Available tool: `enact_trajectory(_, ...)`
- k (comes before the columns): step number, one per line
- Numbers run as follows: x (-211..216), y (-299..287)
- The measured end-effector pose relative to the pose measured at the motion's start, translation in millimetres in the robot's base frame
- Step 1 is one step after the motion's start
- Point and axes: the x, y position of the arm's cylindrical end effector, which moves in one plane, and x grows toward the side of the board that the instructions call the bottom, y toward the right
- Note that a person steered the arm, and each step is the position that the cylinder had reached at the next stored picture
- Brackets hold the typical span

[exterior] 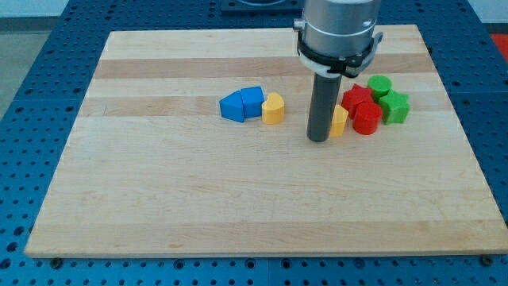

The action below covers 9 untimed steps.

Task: Push the yellow heart towards the top center of the board

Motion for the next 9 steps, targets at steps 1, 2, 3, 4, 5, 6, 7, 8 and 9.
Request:
enact_trajectory(1,-15,9)
enact_trajectory(2,-22,18)
enact_trajectory(3,-4,1)
enact_trajectory(4,13,-42)
enact_trajectory(5,3,-64)
enact_trajectory(6,-19,-67)
enact_trajectory(7,-43,-67)
enact_trajectory(8,-67,-67)
enact_trajectory(9,-79,-67)
